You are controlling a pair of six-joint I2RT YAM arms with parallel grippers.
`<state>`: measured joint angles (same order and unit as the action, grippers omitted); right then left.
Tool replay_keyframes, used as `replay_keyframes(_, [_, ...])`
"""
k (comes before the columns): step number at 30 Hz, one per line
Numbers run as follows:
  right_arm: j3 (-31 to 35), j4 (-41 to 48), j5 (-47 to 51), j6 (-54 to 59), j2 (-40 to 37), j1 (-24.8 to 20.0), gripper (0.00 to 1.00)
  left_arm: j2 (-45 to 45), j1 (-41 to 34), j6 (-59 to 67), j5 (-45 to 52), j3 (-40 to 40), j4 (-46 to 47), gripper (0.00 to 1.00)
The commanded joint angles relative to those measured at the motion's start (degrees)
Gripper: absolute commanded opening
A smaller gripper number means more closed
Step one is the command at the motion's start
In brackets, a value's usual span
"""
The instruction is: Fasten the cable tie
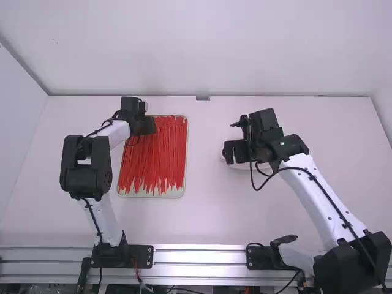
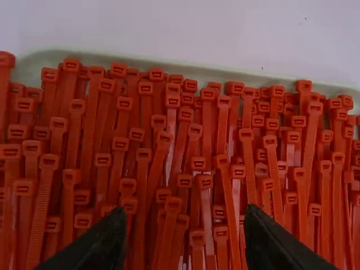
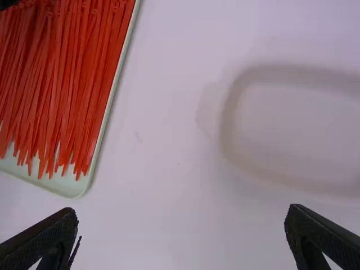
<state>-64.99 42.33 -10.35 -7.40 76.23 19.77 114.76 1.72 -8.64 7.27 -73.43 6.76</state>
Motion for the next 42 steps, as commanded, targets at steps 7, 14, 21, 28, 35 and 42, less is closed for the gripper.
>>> replay_keyframes(7, [-1.8, 0.0, -0.2, 0.4, 0.2, 0.1, 0.98, 0.6, 0.2, 0.1, -0.7, 2.3, -1.3, 0.55])
replay_keyframes(14, [-1.8, 0.0, -0.3, 0.4, 0.2, 0.1, 0.98, 0.6, 0.2, -1.0, -0.7, 6.5, -5.5, 0.56])
replay_keyframes(21, [-1.8, 0.0, -0.3, 0.2, 0.2, 0.2, 0.98, 0.6, 0.2, -1.0, -0.7, 6.1, -5.5, 0.57])
replay_keyframes(28, [-1.8, -0.2, -0.3, 0.1, 0.2, 0.2, 0.98, 0.6, 0.1, 0.7, 0.0, 3.3, -3.7, 0.54])
replay_keyframes(35, [-1.9, -2.2, -6.0, 0.0, 0.2, 0.2, 0.98, 0.6, 0.1, 2.1, 0.7, 1.1, -3.3, 0.49])
replay_keyframes(42, [-1.8, -5.2, -10.9, 0.0, 0.2, 0.1, 0.98, 1.0, 0.1, 2.1, 0.8, 1.0, -5.2, 0.48])
